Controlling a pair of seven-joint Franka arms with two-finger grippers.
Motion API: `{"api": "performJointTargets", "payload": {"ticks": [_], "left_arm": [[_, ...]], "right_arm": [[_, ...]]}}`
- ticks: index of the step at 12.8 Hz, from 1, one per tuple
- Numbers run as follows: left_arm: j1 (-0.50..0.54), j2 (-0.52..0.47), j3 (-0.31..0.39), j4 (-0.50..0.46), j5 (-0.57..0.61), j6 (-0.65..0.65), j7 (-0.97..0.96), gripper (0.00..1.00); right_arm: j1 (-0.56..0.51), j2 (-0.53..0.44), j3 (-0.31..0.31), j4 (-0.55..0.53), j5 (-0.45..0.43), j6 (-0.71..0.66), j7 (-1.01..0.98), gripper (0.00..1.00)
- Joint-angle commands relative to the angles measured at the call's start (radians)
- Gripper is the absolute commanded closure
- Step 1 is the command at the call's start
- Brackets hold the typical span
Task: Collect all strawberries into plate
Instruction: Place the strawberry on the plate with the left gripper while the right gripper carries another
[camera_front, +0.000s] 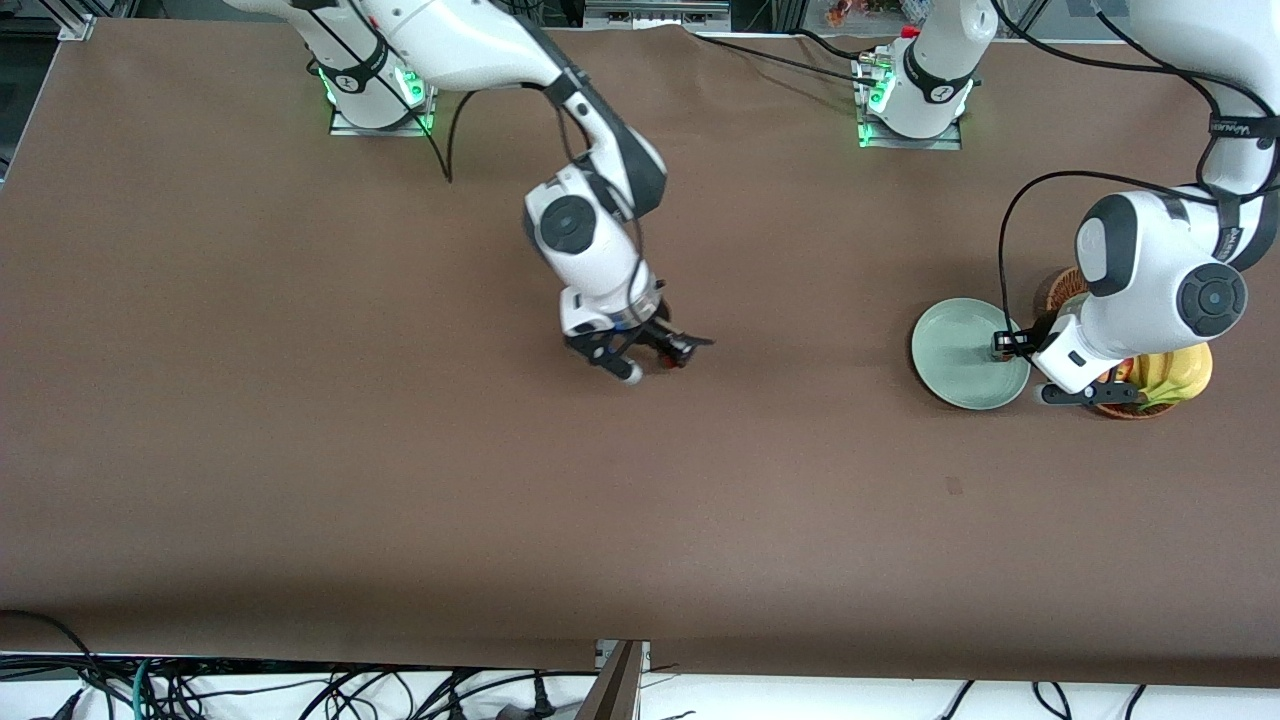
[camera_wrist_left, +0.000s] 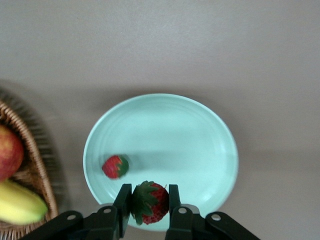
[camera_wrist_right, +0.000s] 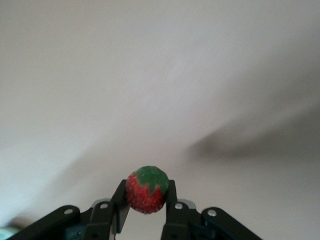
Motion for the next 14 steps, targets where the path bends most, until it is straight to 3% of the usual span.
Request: {"api": "performJointTargets", "payload": {"ticks": [1,2,4,5,6,9,12,14], "left_arm": [[-0.005,0.029,0.000,-0.089,-0.036,0.145,0.048,0.78],[-0.005,0.034,0.000,-0.103,-0.037,0.175,0.048,0.78],[-0.005,0.044,0.000,-0.135,-0.037,0.237,0.050,0.71],[-0.007,0.052,0.000,-0.135,-0.037,0.238,0.056,0.36],[-0.008,0.052,0.000,-0.134,-0.037,0.237,0.073,0.00],[-0.011,0.011,-0.003,-0.123,-0.037,0.213,0.073,0.00],[-0.020,-0.095,-0.027,-0.112,-0.037,0.124,0.021,0.00],[-0.021,-0.130,-0.125,-0.112,-0.037,0.104,-0.129,0.00]], "right_arm": [[0.116,0.131,-0.022,0.106,0.006,0.174,0.185,0.75],[0.150,0.162,-0.044,0.124,0.006,0.223,0.249,0.75],[0.187,0.173,-0.082,0.144,0.006,0.233,0.338,0.39],[0.186,0.161,-0.085,0.144,0.009,0.227,0.345,0.23],[0.176,0.142,-0.090,0.144,0.006,0.217,0.334,0.18],[0.138,0.093,-0.159,0.204,0.006,-0.073,0.261,0.12],[0.058,-0.008,-0.167,0.216,0.003,-0.374,-0.015,0.11],[0.025,-0.091,-0.231,0.206,0.005,-0.573,-0.235,0.07]]}}
